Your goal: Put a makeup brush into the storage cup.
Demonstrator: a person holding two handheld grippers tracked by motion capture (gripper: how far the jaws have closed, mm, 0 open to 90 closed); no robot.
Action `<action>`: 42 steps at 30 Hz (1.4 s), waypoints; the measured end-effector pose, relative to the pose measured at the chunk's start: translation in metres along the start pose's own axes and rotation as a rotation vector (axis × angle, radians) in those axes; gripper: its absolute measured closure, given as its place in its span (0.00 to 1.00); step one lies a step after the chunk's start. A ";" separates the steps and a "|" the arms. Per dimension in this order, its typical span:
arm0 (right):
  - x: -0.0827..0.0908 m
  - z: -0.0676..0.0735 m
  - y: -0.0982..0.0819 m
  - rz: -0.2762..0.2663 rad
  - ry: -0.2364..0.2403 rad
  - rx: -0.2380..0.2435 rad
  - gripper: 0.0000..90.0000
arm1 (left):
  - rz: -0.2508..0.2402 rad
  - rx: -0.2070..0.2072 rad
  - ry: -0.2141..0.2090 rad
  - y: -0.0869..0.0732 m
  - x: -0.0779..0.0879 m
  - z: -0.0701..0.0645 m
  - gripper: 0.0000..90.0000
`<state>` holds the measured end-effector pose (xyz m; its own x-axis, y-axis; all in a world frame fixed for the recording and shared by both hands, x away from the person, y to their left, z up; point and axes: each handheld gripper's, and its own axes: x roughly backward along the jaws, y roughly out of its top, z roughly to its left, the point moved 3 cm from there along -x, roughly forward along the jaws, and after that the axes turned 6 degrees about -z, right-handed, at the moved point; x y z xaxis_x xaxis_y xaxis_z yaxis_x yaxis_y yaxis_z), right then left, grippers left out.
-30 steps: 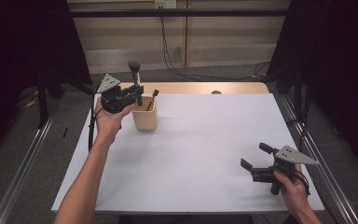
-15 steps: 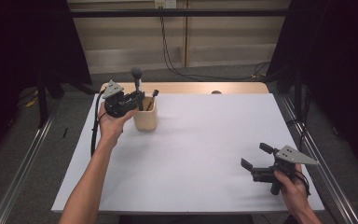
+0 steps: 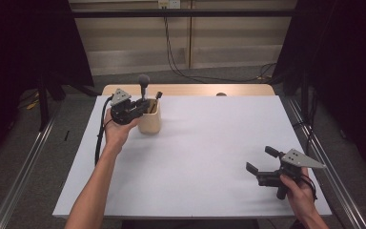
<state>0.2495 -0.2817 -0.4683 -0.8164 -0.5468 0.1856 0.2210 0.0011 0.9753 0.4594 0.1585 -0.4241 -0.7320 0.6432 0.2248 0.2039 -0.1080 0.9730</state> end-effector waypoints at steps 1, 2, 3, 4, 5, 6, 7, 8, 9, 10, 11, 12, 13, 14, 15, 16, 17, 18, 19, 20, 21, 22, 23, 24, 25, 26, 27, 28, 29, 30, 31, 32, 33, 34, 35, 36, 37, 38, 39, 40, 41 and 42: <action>0.000 0.000 0.000 0.001 0.003 -0.002 0.00 | 0.001 0.005 -0.001 -0.001 0.000 0.000 0.83; -0.001 0.001 0.000 0.003 0.004 -0.004 0.00 | 0.001 0.002 0.000 -0.002 0.000 0.000 0.83; -0.001 0.001 0.000 0.003 0.005 -0.003 0.00 | 0.002 0.006 0.000 -0.003 0.000 0.000 0.83; -0.001 0.001 0.000 0.001 0.006 -0.001 0.00 | 0.002 0.006 0.000 -0.004 -0.001 0.001 0.83; -0.001 0.001 0.000 0.001 0.006 -0.001 0.00 | 0.008 0.008 0.003 -0.005 -0.001 0.000 0.83; -0.001 0.001 0.000 0.000 0.005 -0.004 0.00 | 0.009 0.008 0.003 -0.005 -0.001 0.000 0.83; -0.001 0.001 0.000 0.001 0.005 -0.006 0.00 | 0.007 0.011 -0.001 -0.006 -0.001 0.000 0.83; -0.001 0.001 0.000 0.002 0.005 -0.005 0.00 | 0.010 0.008 0.001 -0.007 -0.001 0.000 0.83; -0.001 0.001 0.000 0.002 0.006 -0.005 0.00 | 0.012 0.014 0.003 -0.008 -0.001 0.000 0.83; -0.001 0.001 0.000 0.002 0.007 -0.003 0.00 | 0.017 0.009 0.008 -0.009 -0.001 0.000 0.83; -0.001 0.001 0.000 0.001 0.007 -0.002 0.00 | 0.029 -0.003 0.017 -0.010 -0.001 0.000 0.83; -0.001 0.001 0.000 0.001 0.008 -0.001 0.00 | 0.031 0.006 0.014 -0.011 -0.002 0.000 0.83; -0.001 0.001 -0.001 0.002 0.008 -0.001 0.00 | 0.030 0.013 0.014 -0.012 -0.002 0.000 0.83; -0.001 0.002 -0.001 0.003 0.008 -0.004 0.00 | 0.034 0.011 0.017 -0.012 -0.002 0.000 0.83; -0.001 0.002 -0.001 0.005 0.010 -0.005 0.00 | 0.034 0.012 0.017 -0.012 -0.002 0.000 0.83; -0.001 0.002 -0.001 0.006 0.011 -0.004 0.00 | 0.034 0.013 0.017 -0.013 -0.002 0.000 0.83; -0.001 0.002 -0.001 0.008 0.011 -0.003 0.00 | 0.036 0.008 0.018 -0.013 -0.003 0.000 0.83; -0.002 0.002 -0.001 0.006 0.012 0.000 0.00 | 0.039 0.003 0.013 -0.013 -0.003 0.000 0.83; -0.002 0.002 -0.001 0.006 0.013 0.001 0.00 | 0.036 0.007 0.012 -0.013 -0.003 -0.001 0.82; -0.002 0.002 -0.001 0.006 0.012 0.001 0.00 | 0.039 0.004 0.018 -0.013 -0.002 -0.002 0.82; -0.001 0.001 -0.001 0.008 0.012 0.001 0.00 | 0.037 0.015 0.019 -0.013 -0.002 -0.002 0.82; -0.001 0.001 -0.001 0.006 0.012 -0.002 0.00 | 0.032 0.022 0.022 -0.013 -0.002 -0.003 0.82; -0.001 0.002 -0.001 0.005 0.011 -0.005 0.00 | 0.032 0.017 0.020 -0.013 -0.002 -0.004 0.82; -0.001 0.002 -0.001 0.007 0.014 -0.007 0.00 | 0.032 0.013 0.017 -0.013 -0.002 -0.004 0.82; -0.001 0.003 -0.001 0.007 0.017 -0.011 0.00 | 0.030 0.013 0.020 -0.013 -0.002 -0.004 0.79; -0.002 0.003 -0.001 0.007 0.017 -0.005 0.00 | 0.028 0.016 0.024 -0.013 -0.002 -0.004 0.77; -0.002 0.003 -0.001 0.007 0.017 -0.004 0.00 | 0.035 0.014 0.021 -0.013 -0.002 -0.004 0.75; -0.002 0.003 -0.001 0.006 0.018 -0.003 0.00 | 0.028 0.017 0.023 -0.014 -0.001 -0.003 0.75; -0.002 0.003 -0.001 0.007 0.018 -0.005 0.00 | 0.022 0.022 0.024 -0.014 0.000 -0.003 0.73; -0.002 0.003 -0.001 0.006 0.017 -0.006 0.00 | 0.018 0.024 0.029 -0.014 0.000 -0.002 0.73; -0.002 0.003 -0.001 0.007 0.017 -0.010 0.00 | 0.020 0.029 0.028 -0.014 0.000 -0.003 0.69; -0.002 0.003 -0.001 0.004 0.016 -0.011 0.00 | 0.021 0.022 0.031 -0.014 0.001 -0.002 0.65; -0.002 0.003 -0.001 0.006 0.016 -0.011 0.00 | 0.021 0.021 0.040 -0.014 0.002 -0.001 0.62; -0.002 0.002 -0.001 0.006 0.014 -0.009 0.00 | 0.015 0.022 0.039 -0.014 0.002 -0.001 0.58; -0.002 0.002 -0.001 0.005 0.015 -0.008 0.00 | 0.013 0.023 0.042 -0.013 0.003 -0.002 0.55; -0.002 0.002 -0.001 0.006 0.015 -0.008 0.00 | 0.012 0.013 0.045 -0.013 0.004 -0.001 0.53; -0.002 0.002 -0.001 0.006 0.015 -0.009 0.00 | 0.007 0.018 0.044 -0.012 0.004 -0.001 0.49; -0.002 0.002 -0.001 0.004 0.014 -0.008 0.00 | 0.003 0.015 0.045 -0.012 0.005 -0.001 0.47; -0.002 0.001 -0.001 0.004 0.012 -0.010 0.00 | -0.002 0.019 0.044 -0.011 0.006 0.000 0.44; -0.002 0.001 -0.001 0.004 0.012 -0.013 0.00 | 0.001 0.020 0.042 -0.011 0.006 0.000 0.39; -0.001 0.001 -0.001 0.005 0.013 -0.014 0.00 | 0.001 0.016 0.051 -0.010 0.007 0.000 0.38; -0.001 0.001 -0.001 0.004 0.012 -0.014 0.00 | -0.004 0.019 0.053 -0.010 0.008 0.001 0.36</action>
<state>0.2497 -0.2807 -0.4696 -0.8089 -0.5570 0.1882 0.2322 -0.0086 0.9726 0.4523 0.1655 -0.4317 -0.7658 0.6028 0.2240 0.2131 -0.0909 0.9728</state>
